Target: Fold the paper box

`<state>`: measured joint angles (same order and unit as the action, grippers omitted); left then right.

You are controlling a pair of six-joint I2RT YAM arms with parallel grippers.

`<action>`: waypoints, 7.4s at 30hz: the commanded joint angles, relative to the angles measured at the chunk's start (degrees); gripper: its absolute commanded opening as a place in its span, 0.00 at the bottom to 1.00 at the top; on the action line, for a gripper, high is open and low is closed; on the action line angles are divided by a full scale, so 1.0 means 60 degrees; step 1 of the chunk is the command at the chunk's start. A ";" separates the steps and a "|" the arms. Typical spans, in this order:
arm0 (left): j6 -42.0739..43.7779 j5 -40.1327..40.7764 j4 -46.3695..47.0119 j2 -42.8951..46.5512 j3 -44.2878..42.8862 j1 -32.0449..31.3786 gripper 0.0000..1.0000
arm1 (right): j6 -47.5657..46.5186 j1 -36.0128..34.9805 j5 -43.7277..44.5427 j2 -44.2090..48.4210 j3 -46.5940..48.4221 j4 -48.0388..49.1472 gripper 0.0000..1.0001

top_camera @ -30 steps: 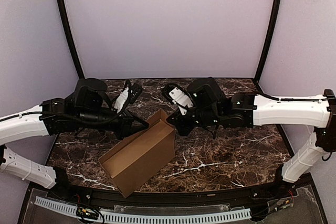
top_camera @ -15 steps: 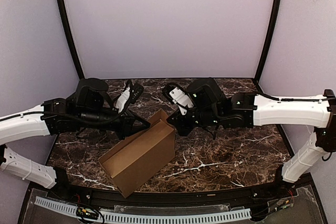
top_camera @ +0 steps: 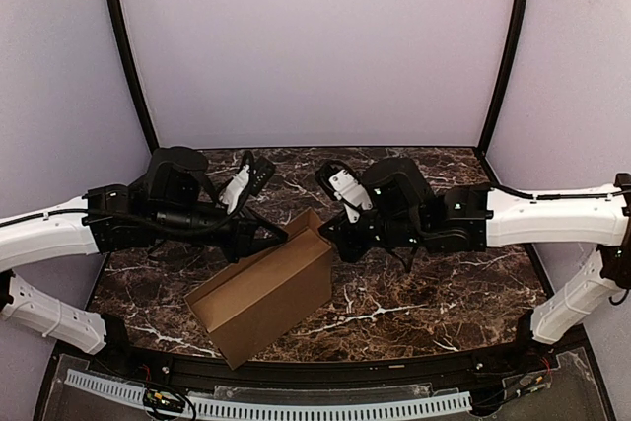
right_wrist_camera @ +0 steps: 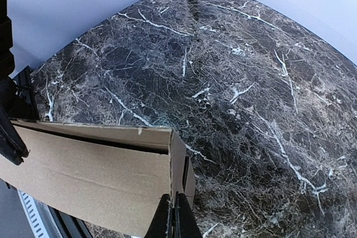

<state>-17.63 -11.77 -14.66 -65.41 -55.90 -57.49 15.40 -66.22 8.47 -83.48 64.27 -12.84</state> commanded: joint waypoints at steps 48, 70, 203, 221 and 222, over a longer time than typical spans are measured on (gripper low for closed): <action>-0.0915 -0.1090 0.0133 -0.0922 0.1655 0.0018 0.01 | -0.1910 -0.0932 0.0927 0.0516 -0.2519 0.0025 0.00; -0.1557 -0.1285 0.1102 -0.1254 0.3141 0.0001 0.01 | -0.0880 -0.0986 0.0171 0.1098 -0.3310 0.0721 0.30; -0.4262 0.1557 -0.0118 0.1315 0.4497 -0.0648 0.01 | 0.0444 0.0890 0.2049 -0.0787 -0.2142 -0.0094 0.00; -0.1280 0.1105 0.0708 -0.1288 0.1318 -0.0597 0.01 | -0.0921 0.2274 0.1246 -0.0125 -0.1995 -0.0048 0.00; -0.1163 0.0876 0.0784 -0.1331 0.1238 -0.0561 0.01 | -0.0953 0.2276 0.1202 -0.0087 -0.1996 -0.0063 0.00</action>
<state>-31.94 -3.55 -0.97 -70.41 -47.31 -61.04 11.60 -53.06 17.67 -83.09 55.46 -0.51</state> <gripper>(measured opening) 0.006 0.001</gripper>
